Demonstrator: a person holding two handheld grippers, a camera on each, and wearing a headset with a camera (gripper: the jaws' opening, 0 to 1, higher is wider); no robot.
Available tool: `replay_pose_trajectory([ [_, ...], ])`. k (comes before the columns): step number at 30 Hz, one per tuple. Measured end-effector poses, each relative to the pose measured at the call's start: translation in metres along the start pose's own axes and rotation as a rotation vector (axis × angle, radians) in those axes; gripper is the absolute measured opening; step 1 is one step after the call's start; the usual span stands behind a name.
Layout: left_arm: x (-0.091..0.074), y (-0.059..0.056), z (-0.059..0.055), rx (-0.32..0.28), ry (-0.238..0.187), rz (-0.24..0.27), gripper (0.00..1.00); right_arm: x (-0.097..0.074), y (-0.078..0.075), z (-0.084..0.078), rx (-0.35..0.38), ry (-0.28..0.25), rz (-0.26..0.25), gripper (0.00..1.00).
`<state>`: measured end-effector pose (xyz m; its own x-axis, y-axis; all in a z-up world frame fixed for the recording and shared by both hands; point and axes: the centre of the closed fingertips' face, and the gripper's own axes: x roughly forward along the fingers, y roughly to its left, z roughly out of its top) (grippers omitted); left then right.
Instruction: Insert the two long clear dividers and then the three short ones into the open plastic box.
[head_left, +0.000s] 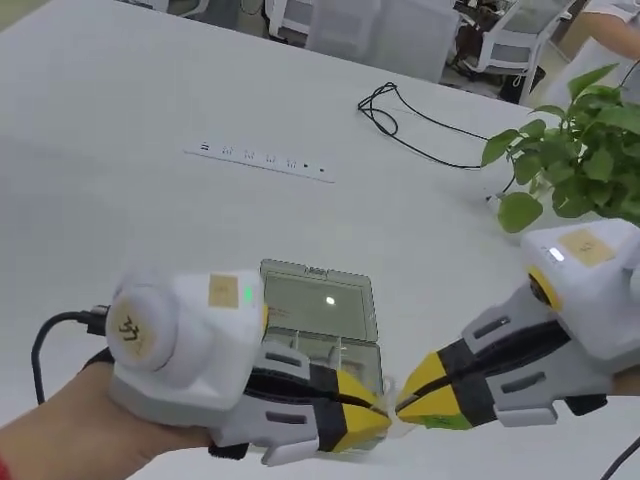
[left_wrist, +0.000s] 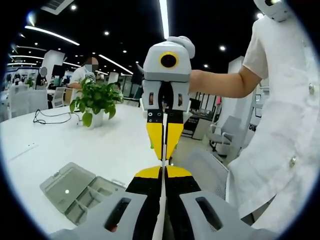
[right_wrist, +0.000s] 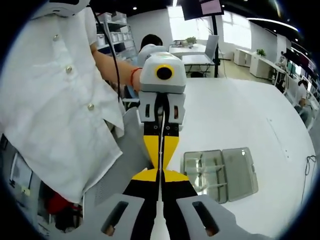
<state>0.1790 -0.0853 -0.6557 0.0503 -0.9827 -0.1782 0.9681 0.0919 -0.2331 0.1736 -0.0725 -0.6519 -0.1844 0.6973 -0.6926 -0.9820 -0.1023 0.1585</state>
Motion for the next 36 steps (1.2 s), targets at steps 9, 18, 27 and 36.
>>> replay_pose_trajectory([
  [9,-0.003,0.003,0.001,-0.025,-0.012,0.024,0.01,-0.001,-0.001,0.001,-0.008,0.005,-0.003,0.03],
  [18,-0.008,0.006,-0.002,-0.038,-0.01,0.042,0.06,-0.003,-0.002,0.001,-0.006,0.002,-0.005,0.03],
  [27,-0.016,0.011,-0.008,-0.048,-0.008,0.081,0.12,-0.01,-0.01,-0.003,0.001,0.007,-0.029,0.03],
  [36,-0.029,0.019,-0.015,-0.062,-0.009,0.145,0.22,-0.012,-0.026,-0.014,0.008,0.042,-0.058,0.03],
])
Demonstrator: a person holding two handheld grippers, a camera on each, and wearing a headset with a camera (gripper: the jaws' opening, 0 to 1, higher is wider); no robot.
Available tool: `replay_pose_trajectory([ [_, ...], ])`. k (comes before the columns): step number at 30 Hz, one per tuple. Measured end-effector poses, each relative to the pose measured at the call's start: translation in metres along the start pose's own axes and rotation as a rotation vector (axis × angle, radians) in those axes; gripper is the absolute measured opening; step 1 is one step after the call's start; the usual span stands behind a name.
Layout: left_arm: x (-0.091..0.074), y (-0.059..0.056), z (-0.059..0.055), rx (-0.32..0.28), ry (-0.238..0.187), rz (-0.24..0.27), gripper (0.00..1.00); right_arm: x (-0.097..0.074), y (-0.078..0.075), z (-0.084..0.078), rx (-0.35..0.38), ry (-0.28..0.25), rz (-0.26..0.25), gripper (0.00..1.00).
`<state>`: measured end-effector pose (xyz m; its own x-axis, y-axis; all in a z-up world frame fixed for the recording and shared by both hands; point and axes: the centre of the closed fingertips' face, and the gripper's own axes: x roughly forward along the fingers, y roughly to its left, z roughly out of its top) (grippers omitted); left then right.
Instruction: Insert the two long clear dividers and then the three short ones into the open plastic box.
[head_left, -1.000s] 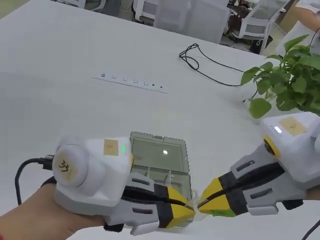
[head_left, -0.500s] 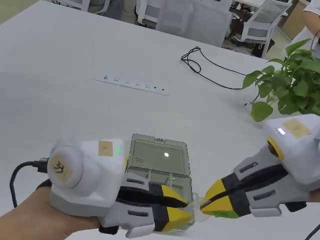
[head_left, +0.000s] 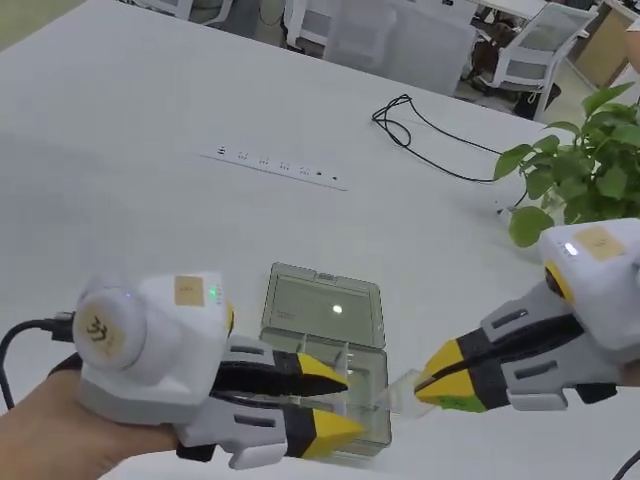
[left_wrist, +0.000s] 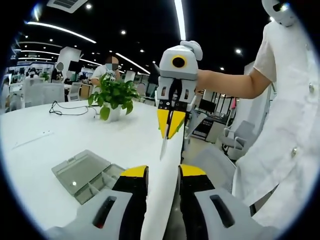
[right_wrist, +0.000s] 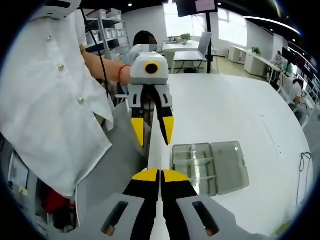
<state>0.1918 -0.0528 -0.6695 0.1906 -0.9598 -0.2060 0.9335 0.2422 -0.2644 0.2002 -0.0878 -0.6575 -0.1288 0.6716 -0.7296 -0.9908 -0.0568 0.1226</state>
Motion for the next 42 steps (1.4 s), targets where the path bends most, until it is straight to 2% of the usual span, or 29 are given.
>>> replay_pose_trajectory([
  [4,-0.006,0.005,-0.002,-0.014,-0.007,0.033,0.28,0.002,-0.005,-0.004,0.001,0.016,-0.009,0.03],
  [15,-0.021,0.023,-0.018,-0.031,0.015,0.119,0.48,0.009,-0.027,-0.018,0.011,0.064,-0.055,0.03],
  [20,-0.027,0.028,-0.027,-0.039,0.034,0.131,0.52,0.016,-0.042,-0.032,0.01,0.096,-0.077,0.03],
  [31,-0.039,0.039,-0.037,-0.065,0.037,0.168,0.67,0.035,-0.068,-0.055,-0.017,0.187,-0.095,0.03],
  [42,-0.041,0.043,-0.041,-0.094,0.032,0.174,0.72,0.059,-0.082,-0.075,-0.022,0.243,-0.085,0.03],
])
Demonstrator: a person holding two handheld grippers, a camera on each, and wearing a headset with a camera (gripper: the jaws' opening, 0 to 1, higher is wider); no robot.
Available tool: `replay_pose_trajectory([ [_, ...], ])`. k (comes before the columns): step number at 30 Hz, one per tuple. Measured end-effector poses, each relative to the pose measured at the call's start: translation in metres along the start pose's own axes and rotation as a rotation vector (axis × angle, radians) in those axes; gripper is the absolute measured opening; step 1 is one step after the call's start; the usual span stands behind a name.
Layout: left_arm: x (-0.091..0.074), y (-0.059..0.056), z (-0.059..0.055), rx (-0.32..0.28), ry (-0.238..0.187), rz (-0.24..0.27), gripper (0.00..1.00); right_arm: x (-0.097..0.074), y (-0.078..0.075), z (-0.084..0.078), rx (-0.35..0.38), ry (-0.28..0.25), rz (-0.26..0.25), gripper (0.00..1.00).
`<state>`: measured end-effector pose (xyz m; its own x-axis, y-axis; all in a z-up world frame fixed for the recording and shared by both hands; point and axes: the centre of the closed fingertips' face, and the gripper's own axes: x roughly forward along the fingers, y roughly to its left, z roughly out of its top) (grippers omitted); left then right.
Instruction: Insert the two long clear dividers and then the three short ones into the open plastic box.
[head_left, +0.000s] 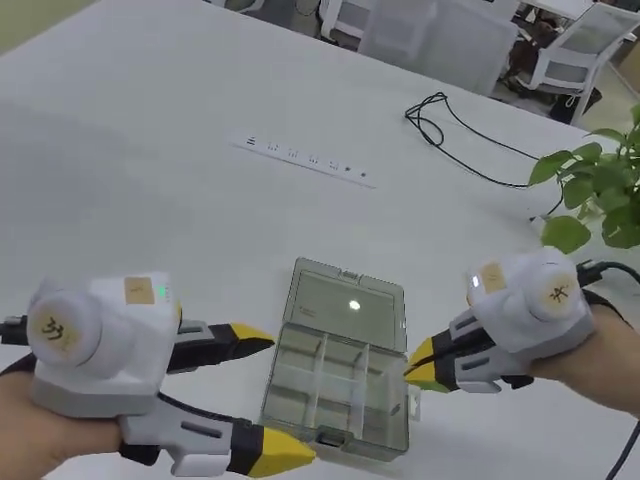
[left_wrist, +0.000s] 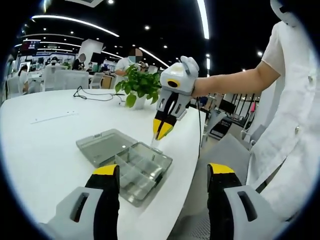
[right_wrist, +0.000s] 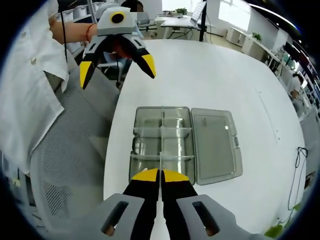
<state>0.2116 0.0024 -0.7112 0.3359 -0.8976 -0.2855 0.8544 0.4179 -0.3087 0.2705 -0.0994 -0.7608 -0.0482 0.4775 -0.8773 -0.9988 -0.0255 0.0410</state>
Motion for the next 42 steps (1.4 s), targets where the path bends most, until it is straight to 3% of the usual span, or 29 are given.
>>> replay_pose_trajectory([
  [31,0.002,-0.002,-0.001,-0.019,-0.009,0.0,0.7,0.015,-0.001,-0.006,0.018,0.032,0.023,0.03],
  [42,0.001,-0.004,0.001,-0.021,-0.018,0.001,0.7,0.018,-0.001,-0.01,0.051,0.002,0.041,0.03],
])
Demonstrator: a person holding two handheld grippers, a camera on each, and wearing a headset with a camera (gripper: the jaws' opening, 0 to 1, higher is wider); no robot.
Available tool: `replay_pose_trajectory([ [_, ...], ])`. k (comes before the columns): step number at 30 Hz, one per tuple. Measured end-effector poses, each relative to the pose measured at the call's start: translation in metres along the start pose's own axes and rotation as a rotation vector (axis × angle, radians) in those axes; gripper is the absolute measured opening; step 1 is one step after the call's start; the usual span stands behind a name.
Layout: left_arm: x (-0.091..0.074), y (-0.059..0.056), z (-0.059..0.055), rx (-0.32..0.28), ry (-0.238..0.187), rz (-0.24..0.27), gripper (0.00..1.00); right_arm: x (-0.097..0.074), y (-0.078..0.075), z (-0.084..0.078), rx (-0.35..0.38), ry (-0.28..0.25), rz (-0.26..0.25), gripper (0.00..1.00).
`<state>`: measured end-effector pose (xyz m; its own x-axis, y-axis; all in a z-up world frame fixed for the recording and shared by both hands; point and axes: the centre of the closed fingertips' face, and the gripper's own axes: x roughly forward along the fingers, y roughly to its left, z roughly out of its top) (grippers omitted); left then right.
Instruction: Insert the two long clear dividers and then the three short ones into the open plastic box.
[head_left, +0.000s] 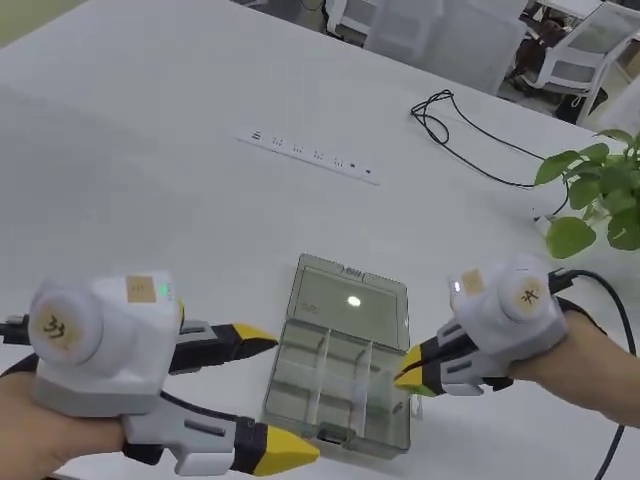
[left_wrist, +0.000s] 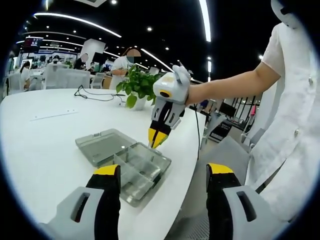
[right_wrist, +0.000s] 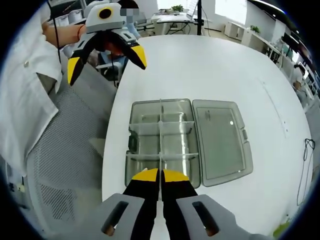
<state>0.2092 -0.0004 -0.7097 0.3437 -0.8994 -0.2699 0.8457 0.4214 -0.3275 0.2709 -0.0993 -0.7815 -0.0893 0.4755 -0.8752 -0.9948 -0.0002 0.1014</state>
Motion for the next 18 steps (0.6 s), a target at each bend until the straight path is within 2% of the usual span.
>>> replay_pose_trajectory([
  [9,0.001,0.0,0.0,-0.002,0.003,-0.006,0.69,0.006,0.0,-0.003,-0.034,-0.02,-0.013,0.03],
  [18,0.002,0.0,-0.002,-0.004,0.007,-0.007,0.69,0.014,-0.001,-0.006,-0.027,-0.036,-0.022,0.03],
])
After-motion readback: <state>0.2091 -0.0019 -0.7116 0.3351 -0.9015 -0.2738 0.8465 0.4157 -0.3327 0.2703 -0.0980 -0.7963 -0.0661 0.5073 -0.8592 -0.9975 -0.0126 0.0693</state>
